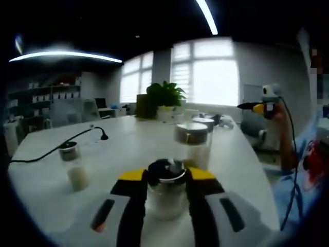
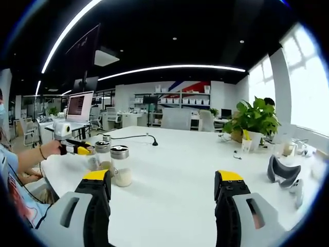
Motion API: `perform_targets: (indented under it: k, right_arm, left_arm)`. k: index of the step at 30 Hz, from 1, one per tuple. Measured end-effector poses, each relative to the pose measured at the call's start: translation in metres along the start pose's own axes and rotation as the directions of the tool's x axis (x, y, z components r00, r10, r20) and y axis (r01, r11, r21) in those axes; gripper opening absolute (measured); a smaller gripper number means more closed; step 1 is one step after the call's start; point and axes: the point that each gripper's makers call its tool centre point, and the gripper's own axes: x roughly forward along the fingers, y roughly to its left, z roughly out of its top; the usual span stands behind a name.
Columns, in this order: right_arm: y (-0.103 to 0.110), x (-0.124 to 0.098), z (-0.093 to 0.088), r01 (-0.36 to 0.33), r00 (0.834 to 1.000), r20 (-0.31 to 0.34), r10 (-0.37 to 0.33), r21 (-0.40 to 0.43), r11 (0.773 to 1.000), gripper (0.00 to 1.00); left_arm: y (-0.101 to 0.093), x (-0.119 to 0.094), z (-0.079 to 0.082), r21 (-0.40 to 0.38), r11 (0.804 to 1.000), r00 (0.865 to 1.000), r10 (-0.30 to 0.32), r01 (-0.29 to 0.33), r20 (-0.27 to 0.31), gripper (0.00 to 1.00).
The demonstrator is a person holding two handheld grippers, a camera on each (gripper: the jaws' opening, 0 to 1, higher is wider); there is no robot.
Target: Rotate the seasoning bottle until the label or dispensing opening points toward the visible target arrow and the bottle remains upright within the marked orientation range
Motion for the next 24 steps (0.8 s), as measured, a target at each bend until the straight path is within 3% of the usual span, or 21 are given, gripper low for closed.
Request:
perform_targets:
  k: [5, 14, 18, 24]
  right_arm:
    - [0.003, 0.0015, -0.0012, -0.009, 1.0, -0.009, 0.009, -0.009, 1.0, 0.85]
    - [0.0036, 0.0025, -0.0033, -0.017, 1.0, -0.023, 0.017, -0.017, 1.0, 0.85]
    - [0.0032, 0.0033, -0.0022, -0.021, 1.0, -0.017, 0.021, -0.02, 1.0, 0.85]
    - [0.0062, 0.0044, -0.0018, -0.038, 0.999, -0.02, 0.037, -0.03, 0.999, 0.85]
  left_arm:
    - [-0.002, 0.0019, -0.0003, 0.017, 0.996, 0.996, -0.088, 0.088, -0.016, 0.32]
    - [-0.0036, 0.0034, -0.0007, 0.048, 0.983, 0.984, -0.178, 0.179, -0.024, 0.32]
    - [-0.0062, 0.0016, -0.0021, 0.074, 0.961, 0.962, -0.261, 0.267, -0.084, 0.32]
    - [-0.0068, 0.0035, -0.0018, 0.087, 0.949, 0.948, -0.291, 0.303, -0.126, 0.32]
